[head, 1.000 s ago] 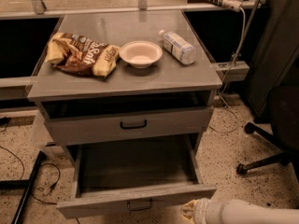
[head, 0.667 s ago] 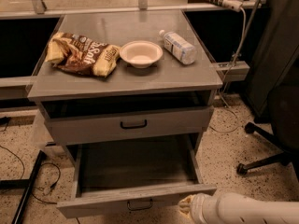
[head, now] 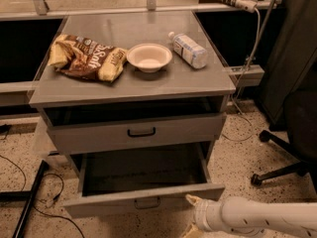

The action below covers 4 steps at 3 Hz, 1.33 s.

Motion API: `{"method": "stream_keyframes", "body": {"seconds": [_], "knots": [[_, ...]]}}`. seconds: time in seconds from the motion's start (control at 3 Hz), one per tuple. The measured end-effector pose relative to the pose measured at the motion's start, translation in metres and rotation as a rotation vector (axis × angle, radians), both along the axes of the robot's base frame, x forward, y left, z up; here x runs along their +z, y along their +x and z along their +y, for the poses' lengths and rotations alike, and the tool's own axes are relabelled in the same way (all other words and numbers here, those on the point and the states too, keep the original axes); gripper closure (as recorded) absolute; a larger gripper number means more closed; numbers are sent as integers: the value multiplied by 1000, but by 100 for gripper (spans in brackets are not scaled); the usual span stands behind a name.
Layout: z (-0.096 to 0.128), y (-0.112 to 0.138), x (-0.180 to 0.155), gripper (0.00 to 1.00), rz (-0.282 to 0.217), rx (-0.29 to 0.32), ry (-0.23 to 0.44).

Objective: Close middle drawer

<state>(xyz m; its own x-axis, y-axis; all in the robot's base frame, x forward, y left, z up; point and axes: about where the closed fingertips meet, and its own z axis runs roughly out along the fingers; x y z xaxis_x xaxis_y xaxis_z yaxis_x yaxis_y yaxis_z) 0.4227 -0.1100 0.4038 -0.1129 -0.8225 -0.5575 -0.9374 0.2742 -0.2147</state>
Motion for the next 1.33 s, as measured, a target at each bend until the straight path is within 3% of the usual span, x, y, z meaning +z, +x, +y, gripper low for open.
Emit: {"method": "stream_keyframes", "body": {"seconds": [0.33, 0.67, 1.0, 1.33], "knots": [[0, 0, 0, 0, 0, 0, 0], [0, 0, 0, 19, 0, 0, 0], [4, 26, 0, 41, -19, 2, -11], [10, 82, 6, 66, -64, -3, -39]]}}
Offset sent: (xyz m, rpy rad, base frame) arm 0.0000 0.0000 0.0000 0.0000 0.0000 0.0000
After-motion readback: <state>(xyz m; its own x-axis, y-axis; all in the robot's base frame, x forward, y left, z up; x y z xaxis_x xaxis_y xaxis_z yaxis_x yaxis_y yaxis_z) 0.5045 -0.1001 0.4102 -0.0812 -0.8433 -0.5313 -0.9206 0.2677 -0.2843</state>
